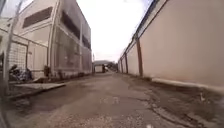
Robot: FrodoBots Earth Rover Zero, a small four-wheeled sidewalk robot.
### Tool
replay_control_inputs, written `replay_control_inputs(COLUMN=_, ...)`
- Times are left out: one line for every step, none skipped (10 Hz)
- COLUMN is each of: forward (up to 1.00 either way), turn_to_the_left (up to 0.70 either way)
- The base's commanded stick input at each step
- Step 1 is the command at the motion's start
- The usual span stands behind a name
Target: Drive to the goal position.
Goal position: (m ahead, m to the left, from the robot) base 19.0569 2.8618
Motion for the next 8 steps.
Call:
replay_control_inputs(forward=0.7, turn_to_the_left=0.0)
replay_control_inputs(forward=0.7, turn_to_the_left=0.0)
replay_control_inputs(forward=0.7, turn_to_the_left=0.0)
replay_control_inputs(forward=0.7, turn_to_the_left=0.0)
replay_control_inputs(forward=0.7, turn_to_the_left=0.0)
replay_control_inputs(forward=0.7, turn_to_the_left=0.0)
replay_control_inputs(forward=0.7, turn_to_the_left=0.0)
replay_control_inputs(forward=0.7, turn_to_the_left=0.0)
